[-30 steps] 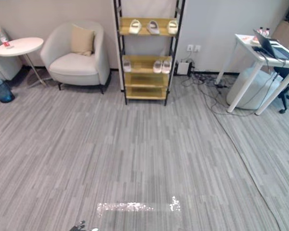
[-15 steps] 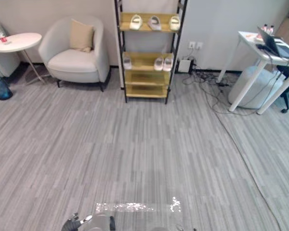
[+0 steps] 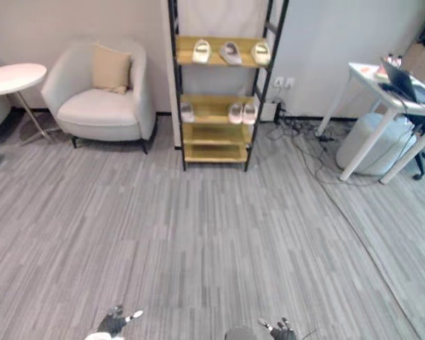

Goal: Organize the slippers on the shoe rack

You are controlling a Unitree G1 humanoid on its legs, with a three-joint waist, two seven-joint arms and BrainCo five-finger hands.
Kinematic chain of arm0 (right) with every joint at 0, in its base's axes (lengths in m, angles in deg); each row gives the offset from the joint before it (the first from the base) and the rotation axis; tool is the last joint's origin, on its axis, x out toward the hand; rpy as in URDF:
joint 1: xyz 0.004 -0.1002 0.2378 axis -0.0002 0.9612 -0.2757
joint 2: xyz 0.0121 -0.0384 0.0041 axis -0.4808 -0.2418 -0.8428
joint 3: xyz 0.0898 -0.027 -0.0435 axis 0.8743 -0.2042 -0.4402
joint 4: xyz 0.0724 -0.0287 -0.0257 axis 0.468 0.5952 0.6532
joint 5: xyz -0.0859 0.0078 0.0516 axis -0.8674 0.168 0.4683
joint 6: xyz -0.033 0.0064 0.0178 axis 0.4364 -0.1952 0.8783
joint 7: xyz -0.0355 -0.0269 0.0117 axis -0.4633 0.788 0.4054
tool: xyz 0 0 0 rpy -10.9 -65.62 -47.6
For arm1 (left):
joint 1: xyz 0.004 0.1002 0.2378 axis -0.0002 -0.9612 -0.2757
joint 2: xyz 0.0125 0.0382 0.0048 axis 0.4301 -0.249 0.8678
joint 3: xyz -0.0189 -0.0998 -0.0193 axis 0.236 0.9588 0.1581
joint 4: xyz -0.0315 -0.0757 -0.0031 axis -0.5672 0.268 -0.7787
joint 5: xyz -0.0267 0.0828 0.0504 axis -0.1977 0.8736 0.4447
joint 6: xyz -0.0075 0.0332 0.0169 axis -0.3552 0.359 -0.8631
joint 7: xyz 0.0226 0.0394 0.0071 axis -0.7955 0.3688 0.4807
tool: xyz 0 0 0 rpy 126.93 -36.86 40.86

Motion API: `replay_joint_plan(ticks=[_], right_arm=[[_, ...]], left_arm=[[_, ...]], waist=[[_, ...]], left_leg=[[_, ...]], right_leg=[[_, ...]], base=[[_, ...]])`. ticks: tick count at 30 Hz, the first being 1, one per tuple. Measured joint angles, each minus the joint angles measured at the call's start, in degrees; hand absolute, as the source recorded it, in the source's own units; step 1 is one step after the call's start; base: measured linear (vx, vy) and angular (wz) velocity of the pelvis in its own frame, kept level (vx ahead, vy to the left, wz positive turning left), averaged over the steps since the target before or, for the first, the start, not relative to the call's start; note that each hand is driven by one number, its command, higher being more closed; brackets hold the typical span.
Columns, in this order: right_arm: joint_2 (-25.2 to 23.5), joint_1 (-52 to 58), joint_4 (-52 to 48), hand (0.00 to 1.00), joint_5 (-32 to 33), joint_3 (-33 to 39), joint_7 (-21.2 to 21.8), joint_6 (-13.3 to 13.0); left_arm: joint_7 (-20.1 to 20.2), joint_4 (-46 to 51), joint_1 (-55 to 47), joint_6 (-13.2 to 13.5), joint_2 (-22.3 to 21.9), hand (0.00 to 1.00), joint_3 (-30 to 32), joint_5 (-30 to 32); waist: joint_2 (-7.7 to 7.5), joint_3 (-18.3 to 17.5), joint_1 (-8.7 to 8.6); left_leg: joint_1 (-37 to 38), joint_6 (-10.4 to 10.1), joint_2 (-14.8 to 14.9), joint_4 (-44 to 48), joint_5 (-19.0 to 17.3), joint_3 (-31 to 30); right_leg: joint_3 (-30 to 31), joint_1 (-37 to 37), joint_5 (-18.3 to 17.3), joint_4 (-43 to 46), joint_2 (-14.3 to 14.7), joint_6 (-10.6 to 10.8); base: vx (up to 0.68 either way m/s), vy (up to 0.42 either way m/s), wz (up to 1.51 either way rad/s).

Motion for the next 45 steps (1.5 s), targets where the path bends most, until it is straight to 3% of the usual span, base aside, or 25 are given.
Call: replay_joint_plan(ticks=[2,3,5,7,10,11,12,14,16,20,22,25,27,28,29,31,32,33,35,37,38,39,40,43,45], right_arm=[[0.40,-0.48,1.30,0.00,0.02,-0.03,-0.03,0.02],[0.40,-0.48,1.30,0.00,0.02,-0.03,-0.03,0.02],[2.15,-2.29,2.77,0.00,-0.03,-0.23,-0.09,0.09],[2.18,-2.70,2.97,0.00,-0.04,-0.22,-0.06,0.10],[2.16,-2.34,2.72,0.00,-0.08,-2.66,0.12,0.14],[2.51,-2.17,2.24,0.00,-0.02,-2.91,0.12,0.03],[2.70,-2.17,2.25,0.00,0.00,-3.04,0.09,0.09],[2.71,-2.14,2.27,0.00,0.02,-3.09,-0.04,0.11],[2.64,-2.45,2.19,0.00,0.06,-3.10,-0.05,0.14],[2.33,-3.45,2.02,0.00,0.11,-4.17,-0.18,0.13],[1.82,-3.71,2.38,0.00,0.04,-5.38,-0.21,0.21],[-0.61,-2.55,2.24,0.00,-0.22,-6.68,-0.04,0.48],[-1.07,-2.36,1.92,0.00,-1.81,-6.15,0.32,0.60],[-1.14,-2.32,1.03,0.00,-2.26,-5.52,0.26,0.54],[-1.13,-1.97,-0.15,0.00,-2.27,-4.67,0.34,0.51],[-1.16,-1.90,-0.34,0.00,-2.24,-3.99,0.34,0.19],[-1.16,-2.29,-0.32,0.00,-2.25,-3.95,0.35,0.00],[-1.15,-2.77,-0.32,0.00,-2.23,-3.54,0.41,-0.04],[-1.33,-3.01,-0.37,0.00,-2.23,-3.23,0.50,-0.26],[-1.52,-3.85,-0.14,0.00,-2.22,-2.62,0.62,-0.44],[-1.60,-3.91,-0.02,0.00,-2.13,-2.42,0.63,-0.45],[-0.89,-4.36,0.31,0.00,-2.19,-2.24,0.60,-0.41],[-0.80,-4.58,0.37,0.00,-2.20,-2.26,0.60,-0.40],[0.07,-6.05,1.79,0.00,-2.20,-2.70,0.62,-0.24],[0.30,-5.92,2.16,0.00,-2.21,-4.30,0.64,0.05]], left_arm=[[0.17,-1.82,2.03,0.09,-2.77,0.00,-0.55,0.01],[0.17,-1.82,2.03,0.09,-2.77,0.00,-0.55,0.01],[0.22,-2.00,2.88,0.19,-6.52,0.00,0.43,-0.11],[0.51,-2.80,3.54,0.12,-7.26,0.00,0.88,-0.02],[0.44,-1.49,3.31,0.13,-7.53,0.00,3.88,-0.09],[0.45,-0.07,3.09,0.17,-7.61,0.00,4.69,-0.26],[0.44,0.59,2.99,0.18,-7.49,0.00,4.88,-0.47],[0.35,0.90,2.75,0.66,-7.48,0.00,5.01,-0.58],[0.36,1.85,2.53,0.91,-7.48,0.00,4.79,-0.59],[0.18,2.88,2.34,0.95,-7.46,0.00,4.32,-0.58],[0.09,2.88,2.15,1.00,-7.46,0.00,3.52,-0.57],[0.08,2.94,1.82,0.94,-7.35,0.00,2.96,-0.55],[0.11,2.74,1.86,0.73,-7.32,0.00,2.03,-0.52],[0.10,2.75,2.20,0.42,-7.27,0.00,1.48,-0.52],[0.10,2.63,2.23,0.08,-7.19,0.00,0.91,-0.48],[0.06,1.63,2.35,-0.14,-7.03,0.00,0.38,-0.44],[0.02,1.42,2.43,-0.29,-6.94,0.00,0.38,-0.44],[-0.06,1.15,2.43,-0.30,-6.90,0.00,0.42,-0.44],[-0.09,0.71,2.42,-0.30,-6.89,0.00,0.44,-0.39],[-0.09,0.55,2.54,-0.26,-7.01,0.00,0.43,0.07],[-0.09,0.51,2.68,-0.23,-7.03,0.00,0.49,0.15],[0.14,-0.88,3.21,-0.20,-7.41,0.00,0.43,0.42],[0.14,-1.01,3.29,-0.20,-7.43,0.00,0.59,0.51],[0.08,-1.17,3.07,-0.24,-7.77,0.00,2.22,0.68],[0.10,-0.41,3.91,-0.20,-7.80,0.00,2.82,0.69]], waist=[[0.77,0.20,-0.66],[0.77,0.20,-0.66],[3.16,0.76,-0.51],[3.51,1.13,-1.07],[2.46,2.09,-1.13],[2.91,2.24,-1.12],[2.71,2.52,-0.67],[3.01,2.60,0.25],[2.96,2.55,0.46],[3.17,2.43,1.03],[3.15,1.58,2.11],[0.18,-1.44,2.76],[-0.99,-1.35,2.90],[-1.03,-0.73,2.43],[-0.72,-0.03,2.36],[-0.20,0.04,2.27],[-0.10,0.30,2.10],[0.15,0.45,1.54],[0.31,0.43,0.67],[0.37,0.48,-0.16],[0.29,0.50,-0.24],[1.99,0.52,-0.46],[2.23,0.66,-0.37],[3.53,1.61,-0.51],[2.93,2.08,-0.64]], left_leg=[[1.79,-2.31,0.93,-0.57,0.04,-0.94],[1.79,-2.31,0.93,-0.57,0.04,-0.94],[1.93,-5.73,2.70,0.54,2.67,-0.87],[2.64,-5.78,3.05,1.12,5.36,-1.52],[-3.95,-6.90,5.16,21.27,6.25,-4.02],[-10.18,-6.66,7.75,34.98,11.27,-5.01],[-12.36,-6.78,8.88,39.95,14.96,-5.02],[-17.15,-4.64,10.51,46.33,7.82,-3.14],[-20.81,-3.97,10.36,40.36,3.47,1.29],[-22.94,-4.00,5.41,12.04,5.76,2.63],[-22.72,-2.19,3.78,7.93,11.35,0.73],[-22.23,-0.25,-0.20,9.32,6.61,3.12],[-18.35,0.63,-3.18,8.16,4.69,3.80],[-15.46,0.92,-3.95,8.02,3.17,3.33],[-12.31,0.90,-4.17,8.07,1.63,2.43],[-7.07,0.63,-4.10,5.69,0.81,1.11],[-4.20,0.59,-3.70,3.24,0.83,0.54],[-1.36,0.54,-2.32,0.74,0.86,-0.02],[0.13,0.53,-1.19,-0.62,0.85,-0.62],[1.89,-0.14,0.48,-2.39,0.47,-1.84],[2.36,-1.47,1.00,-2.39,-0.31,-3.22],[2.98,-3.18,3.05,-1.44,-0.50,-5.46],[2.90,-3.48,3.28,-1.03,-0.23,-5.68],[1.40,-6.08,5.12,7.73,3.04,-7.39],[-6.13,-7.10,6.26,25.52,7.82,-10.35]], right_leg=[[-0.12,0.30,12.17,-10.75,2.09,-2.46],[-0.12,0.30,12.17,-10.75,2.09,-2.46],[0.04,1.20,12.08,-11.85,3.89,-3.70],[-0.68,3.01,11.44,-12.16,4.23,-3.92],[-1.68,8.96,8.30,-15.11,4.52,-4.31],[-1.48,11.12,6.89,-15.75,5.71,-5.03],[-1.04,12.45,6.23,-16.40,6.10,-5.81],[0.02,15.87,5.27,-18.02,6.39,-6.51],[1.33,18.17,5.10,-20.41,5.93,-6.23],[4.81,20.28,3.17,-21.91,5.69,-5.36],[7.76,20.83,1.35,-21.83,5.81,-4.38],[9.92,20.35,-0.72,-18.46,1.62,-0.77],[11.81,15.13,-1.40,-1.41,-0.54,3.54],[12.71,11.62,1.39,9.72,-0.91,6.88],[12.33,9.42,2.27,18.11,-0.92,7.32],[10.22,5.07,1.80,23.63,-1.10,6.26],[8.63,3.31,0.63,22.21,-1.03,4.39],[5.55,0.54,-0.61,16.24,-0.90,2.48],[3.85,-0.69,-0.45,9.42,-0.72,1.64],[5.43,-1.96,3.56,-4.88,1.02,0.17],[7.31,-1.99,9.05,-10.72,2.08,0.57],[5.97,-0.89,11.74,-9.97,3.41,-1.08],[5.92,-0.86,11.35,-9.55,3.64,-1.33],[3.36,2.78,7.01,-7.58,3.73,-3.63],[1.28,7.58,4.90,-9.55,3.21,-4.09]], base=[[0.39,-0.204,0.15],[0.31,-0.125,-0.18],[0.31,-0.147,-0.36],[0.32,-0.216,-0.01],[0.17,-0.170,0.15],[0.10,-0.130,0.01],[0.12,-0.073,-0.19],[0.13,-0.025,-0.30],[0.17,-0.018,-0.36],[0.28,0.139,-0.49],[0.45,0.273,-0.65],[0.45,0.210,-0.27],[0.51,0.195,0.04],[0.52,0.166,0.28],[0.44,0.105,0.33],[0.45,0.033,0.29],[0.52,-0.033,0.33],[0.43,-0.069,0.29],[0.38,-0.153,0.33],[0.42,-0.243,0.42],[0.60,-0.352,0.45],[0.51,-0.295,0.35],[0.50,-0.284,0.19],[0.42,-0.282,0.27],[0.32,-0.255,0.50]])
